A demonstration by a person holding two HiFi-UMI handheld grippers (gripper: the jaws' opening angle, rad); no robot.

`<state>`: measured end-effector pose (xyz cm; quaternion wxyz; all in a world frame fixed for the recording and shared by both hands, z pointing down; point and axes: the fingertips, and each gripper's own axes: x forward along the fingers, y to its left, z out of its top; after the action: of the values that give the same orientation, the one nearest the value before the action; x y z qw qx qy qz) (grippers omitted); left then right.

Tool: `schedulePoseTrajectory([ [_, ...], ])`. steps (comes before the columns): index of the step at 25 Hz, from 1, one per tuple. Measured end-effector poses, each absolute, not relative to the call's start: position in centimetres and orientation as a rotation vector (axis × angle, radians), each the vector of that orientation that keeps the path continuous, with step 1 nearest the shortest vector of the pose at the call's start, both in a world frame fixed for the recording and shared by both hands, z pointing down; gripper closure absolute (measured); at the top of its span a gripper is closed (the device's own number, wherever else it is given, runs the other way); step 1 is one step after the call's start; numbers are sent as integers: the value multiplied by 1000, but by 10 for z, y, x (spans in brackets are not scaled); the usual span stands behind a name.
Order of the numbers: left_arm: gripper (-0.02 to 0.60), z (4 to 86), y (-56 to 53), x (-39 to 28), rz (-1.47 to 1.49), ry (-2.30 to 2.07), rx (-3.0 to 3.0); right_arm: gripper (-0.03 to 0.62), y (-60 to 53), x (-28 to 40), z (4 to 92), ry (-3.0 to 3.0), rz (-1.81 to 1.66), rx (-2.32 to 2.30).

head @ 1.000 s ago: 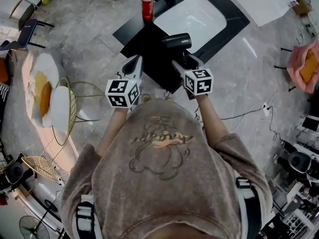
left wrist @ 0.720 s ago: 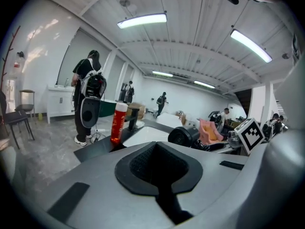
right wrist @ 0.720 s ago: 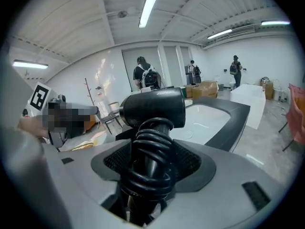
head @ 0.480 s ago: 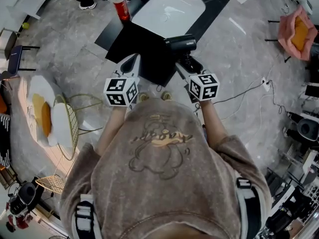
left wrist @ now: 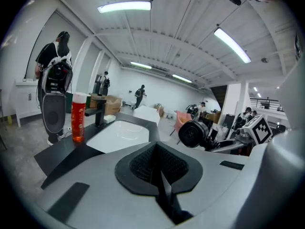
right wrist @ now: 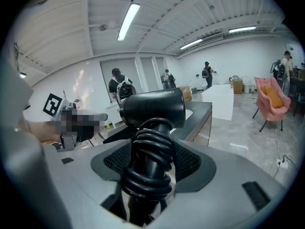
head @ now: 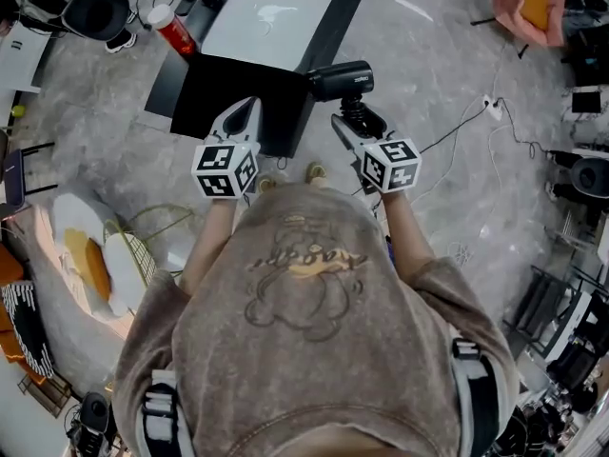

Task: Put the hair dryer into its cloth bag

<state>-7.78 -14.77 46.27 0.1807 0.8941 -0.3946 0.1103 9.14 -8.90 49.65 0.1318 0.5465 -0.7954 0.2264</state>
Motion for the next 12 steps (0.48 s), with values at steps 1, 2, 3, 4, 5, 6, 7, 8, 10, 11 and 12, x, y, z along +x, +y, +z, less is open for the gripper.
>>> schedulePoseTrajectory([
  [1,566,462,-148,-74,314,-1106,2532,322,-88,96,496,-2305,662,1601],
  [2,566,461,-149,-70,314,-1098,2537,322,-87,99,495,-2302,666,1614],
  [3,566,460,-150,-67,312,-1091,2542,322,-86,102,494,-2300,668,1625],
  [4,566,460,-150,-65,308,-1084,2546,322,-86,105,493,-2299,670,1635],
  [5,566,460,-150,-62,307,-1078,2550,322,-85,107,493,-2298,673,1642],
  [6,566,460,-149,-60,311,-1072,2554,322,-84,109,493,-2297,677,1648],
  [7,565,461,-148,-57,321,-1061,2559,322,-83,111,493,-2297,680,1652],
  [8,563,463,-147,-54,331,-1045,2563,322,-82,113,493,-2297,681,1655],
  [10,555,468,-146,-47,345,-994,2557,322,-81,117,494,-2297,682,1659],
  [11,536,472,-145,-44,351,-966,2549,322,-81,118,494,-2298,684,1661],
  [12,499,477,-145,-41,362,-943,2540,322,-81,119,495,-2300,689,1663],
])
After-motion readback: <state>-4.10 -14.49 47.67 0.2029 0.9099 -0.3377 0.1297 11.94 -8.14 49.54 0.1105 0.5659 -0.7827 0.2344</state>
